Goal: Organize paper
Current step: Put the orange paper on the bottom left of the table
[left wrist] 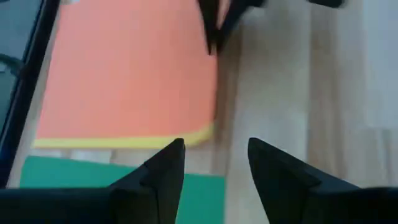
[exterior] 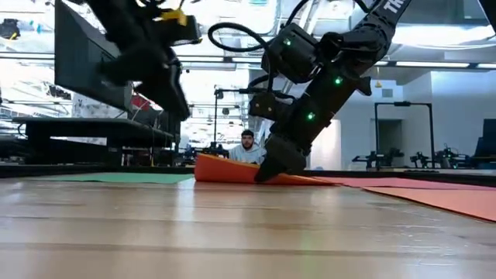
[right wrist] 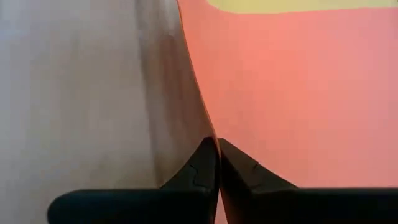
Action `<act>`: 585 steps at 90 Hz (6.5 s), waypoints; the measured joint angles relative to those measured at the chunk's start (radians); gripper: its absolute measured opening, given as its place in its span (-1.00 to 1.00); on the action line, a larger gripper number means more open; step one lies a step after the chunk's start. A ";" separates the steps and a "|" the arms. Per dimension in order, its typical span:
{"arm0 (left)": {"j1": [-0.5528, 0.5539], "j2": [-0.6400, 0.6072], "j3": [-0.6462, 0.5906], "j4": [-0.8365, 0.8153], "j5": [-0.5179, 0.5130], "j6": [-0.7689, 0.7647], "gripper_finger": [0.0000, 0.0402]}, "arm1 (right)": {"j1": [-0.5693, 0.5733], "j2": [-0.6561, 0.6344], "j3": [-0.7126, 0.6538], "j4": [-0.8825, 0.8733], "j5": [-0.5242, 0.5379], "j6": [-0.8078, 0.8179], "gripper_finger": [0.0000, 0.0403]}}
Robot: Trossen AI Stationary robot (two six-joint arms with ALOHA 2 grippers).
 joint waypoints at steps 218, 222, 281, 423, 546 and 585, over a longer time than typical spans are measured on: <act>0.212 0.086 -0.237 0.479 0.177 0.346 -0.20 | 0.034 -0.001 0.000 0.081 0.187 -0.145 -1.00; 0.212 0.086 -0.237 0.478 0.202 0.349 -0.20 | 0.034 -0.001 0.000 0.080 0.187 -0.145 -1.00; 0.209 0.085 -0.237 0.534 0.228 0.351 -0.20 | 0.016 -0.001 0.000 0.079 0.186 -0.091 -1.00; 0.238 0.157 -0.237 0.567 0.185 0.369 -1.00 | 0.090 -0.058 0.269 -0.464 0.080 -0.025 0.07; 0.031 -0.176 -0.238 0.379 0.174 0.223 -1.00 | 0.091 -0.254 0.261 -0.473 0.093 0.063 -0.27; -0.306 -0.195 -0.238 0.199 0.107 -0.107 -1.00 | 0.193 -0.286 0.261 -0.401 0.136 0.126 -0.27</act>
